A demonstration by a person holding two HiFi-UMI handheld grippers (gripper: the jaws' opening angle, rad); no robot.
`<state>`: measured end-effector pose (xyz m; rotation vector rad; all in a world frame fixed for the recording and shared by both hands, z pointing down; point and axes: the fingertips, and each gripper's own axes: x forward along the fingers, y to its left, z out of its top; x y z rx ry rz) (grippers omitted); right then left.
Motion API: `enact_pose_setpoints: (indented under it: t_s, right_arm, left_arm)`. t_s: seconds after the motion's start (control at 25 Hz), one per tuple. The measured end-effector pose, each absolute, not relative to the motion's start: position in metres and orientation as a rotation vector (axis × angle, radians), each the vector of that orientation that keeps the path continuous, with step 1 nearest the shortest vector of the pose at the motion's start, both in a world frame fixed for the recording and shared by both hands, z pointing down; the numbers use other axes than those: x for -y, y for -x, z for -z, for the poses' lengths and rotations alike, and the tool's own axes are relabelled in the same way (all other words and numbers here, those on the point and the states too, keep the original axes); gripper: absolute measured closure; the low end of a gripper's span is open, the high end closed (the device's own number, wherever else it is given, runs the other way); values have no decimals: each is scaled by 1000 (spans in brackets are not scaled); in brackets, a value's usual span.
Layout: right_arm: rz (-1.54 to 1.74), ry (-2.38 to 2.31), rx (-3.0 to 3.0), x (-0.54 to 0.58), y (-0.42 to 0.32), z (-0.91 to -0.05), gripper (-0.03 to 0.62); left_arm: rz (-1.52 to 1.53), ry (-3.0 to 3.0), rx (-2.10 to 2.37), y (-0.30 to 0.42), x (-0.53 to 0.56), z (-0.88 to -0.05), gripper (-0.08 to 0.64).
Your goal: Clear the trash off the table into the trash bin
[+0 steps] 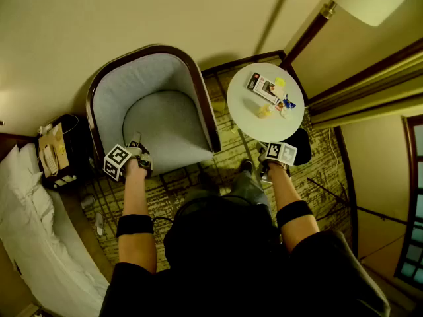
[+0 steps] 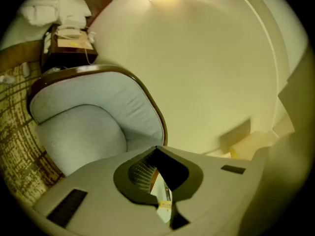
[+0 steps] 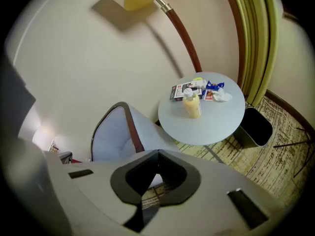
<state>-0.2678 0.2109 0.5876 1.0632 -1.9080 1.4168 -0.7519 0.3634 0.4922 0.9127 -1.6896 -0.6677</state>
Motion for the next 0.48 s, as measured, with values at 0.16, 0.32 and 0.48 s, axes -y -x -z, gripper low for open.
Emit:
enact_pose_setpoints:
  t_s: [0.16,0.32,0.48]
  right_arm:
    - [-1366,-1088,1983,-179,258,-567,592]
    - [-1243,-1149,2039,-151,230,-542,592]
    - [-1153,-1218,2114,-124,199,-515,592]
  left_arm:
    - [570,-1080,1703,720,-310,-472,555]
    - [423,-1314,1689,669,-243,-442,555]
    - [217,-1566,1683,609,-187,-410,555]
